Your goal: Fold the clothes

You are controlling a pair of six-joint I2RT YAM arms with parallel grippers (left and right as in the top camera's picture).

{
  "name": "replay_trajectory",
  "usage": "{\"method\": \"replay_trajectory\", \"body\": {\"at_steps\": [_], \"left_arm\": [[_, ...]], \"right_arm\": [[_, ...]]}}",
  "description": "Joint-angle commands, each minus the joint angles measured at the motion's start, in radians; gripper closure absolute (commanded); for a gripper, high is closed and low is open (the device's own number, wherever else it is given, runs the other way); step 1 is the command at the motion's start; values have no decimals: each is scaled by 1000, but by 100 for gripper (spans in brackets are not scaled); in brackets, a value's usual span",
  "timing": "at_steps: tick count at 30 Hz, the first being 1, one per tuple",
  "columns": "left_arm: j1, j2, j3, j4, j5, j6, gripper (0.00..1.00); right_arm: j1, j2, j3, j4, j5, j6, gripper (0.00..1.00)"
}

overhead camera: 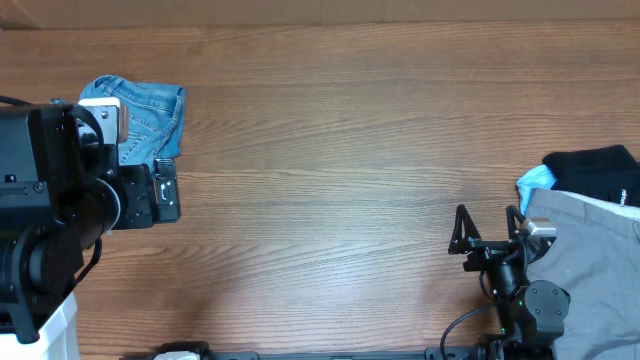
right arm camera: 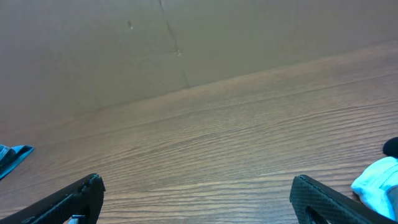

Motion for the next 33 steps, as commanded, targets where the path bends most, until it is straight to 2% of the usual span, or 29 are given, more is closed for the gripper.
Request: {"method": "replay_trajectory", "body": {"at_steps": [1,9,14,17,18,21,26,33], "left_arm": [[-6,2,-2,1,-7,-10,0],[-8,-2,-10,1,-7,-10,0],[-8,-67,-73,28,-22,0,0],[-8,-150,-192,208,-9,-3,0],[-8,-219,-304,374,16,-2,0],[-8,-338,-500,600,72,-2,0],[-8,-528,-805,862,99,-2,0],[-7,-815,-1183,1083,99,-2,0]], "right_arm": [[-5,-12,-6,8,-5,-3,0],[-5,-12,-6,8,-5,-3,0],[-5,-12,-6,8,-5,-3,0],[-5,-12,-6,8,-5,-3,0],[-5,-12,-6,8,-5,-3,0],[-5,-12,-6,8,-5,-3,0],[-5,-12,-6,8,-5,-3,0],[-5,-12,-6,8,-5,-3,0]]}}
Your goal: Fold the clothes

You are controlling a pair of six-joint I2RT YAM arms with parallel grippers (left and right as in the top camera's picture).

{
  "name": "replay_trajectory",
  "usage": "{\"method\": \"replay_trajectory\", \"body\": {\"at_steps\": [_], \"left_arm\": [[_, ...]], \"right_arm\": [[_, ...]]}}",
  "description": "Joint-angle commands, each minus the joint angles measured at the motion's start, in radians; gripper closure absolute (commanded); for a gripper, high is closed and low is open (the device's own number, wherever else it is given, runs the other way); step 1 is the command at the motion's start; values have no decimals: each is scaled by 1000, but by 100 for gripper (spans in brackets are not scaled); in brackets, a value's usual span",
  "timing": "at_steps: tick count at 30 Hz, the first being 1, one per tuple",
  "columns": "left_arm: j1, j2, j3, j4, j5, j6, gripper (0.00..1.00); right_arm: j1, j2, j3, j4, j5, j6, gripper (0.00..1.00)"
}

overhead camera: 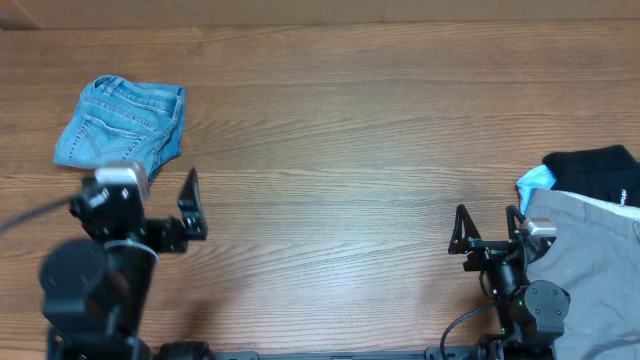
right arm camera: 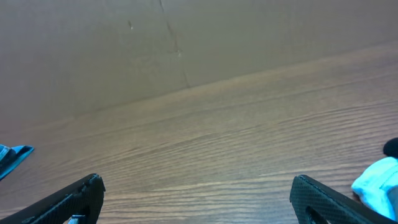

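Observation:
A folded pair of blue denim shorts (overhead camera: 122, 122) lies flat at the table's far left. My left gripper (overhead camera: 163, 192) sits just in front of it, open and holding nothing. At the right edge is a pile of clothes: a grey garment (overhead camera: 590, 265), a black one (overhead camera: 595, 168) and a light blue piece (overhead camera: 535, 182). My right gripper (overhead camera: 487, 225) rests low beside the pile, on its left, with its jaws wide apart over bare wood. In the right wrist view the right gripper (right arm camera: 198, 198) is open, and the light blue piece (right arm camera: 376, 183) shows at the right.
The wooden table (overhead camera: 340, 150) stretches between the denim and the pile. A brown wall (right arm camera: 124, 50) rises behind its far edge. A corner of blue denim (right arm camera: 13, 155) peeks in at the left of the right wrist view.
My left arm was large in the overhead view and covered the left of the denim. It now sits lower, in front of the denim, which shows whole. The right arm has not moved.

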Motion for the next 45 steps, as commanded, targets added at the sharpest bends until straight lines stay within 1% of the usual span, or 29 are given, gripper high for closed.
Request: {"method": "replay_trajectory", "body": {"at_steps": [1,4,5,8,13,17,23,28,45], "left_arm": [[-7,-156,-174,52,16,-2,0],[-7,-260,-282,68,16,-2,0],[-8,-336,-359,100,16,-2,0],[-20,-444,-467,150,8,-2,0],[-27,-567,-614,210,10,-3,0],[-34,-565,-714,323,8,-2,0],[-34,-565,-833,407,8,-3,0],[-34,-565,-935,565,8,-2,0],[-34,-562,-938,562,5,-2,0]], "right_arm": [[-5,-12,-5,6,-5,-3,0],[-5,-12,-5,6,-5,-3,0],[-5,-12,-5,6,-5,-3,0],[-5,-12,-5,6,-5,-3,0],[-5,-12,-5,6,-5,-3,0],[-5,-12,-5,6,-5,-3,0],[-5,-12,-5,6,-5,-3,0],[-5,-12,-5,6,-5,-3,0],[-5,-12,-5,6,-5,-3,0]]}}
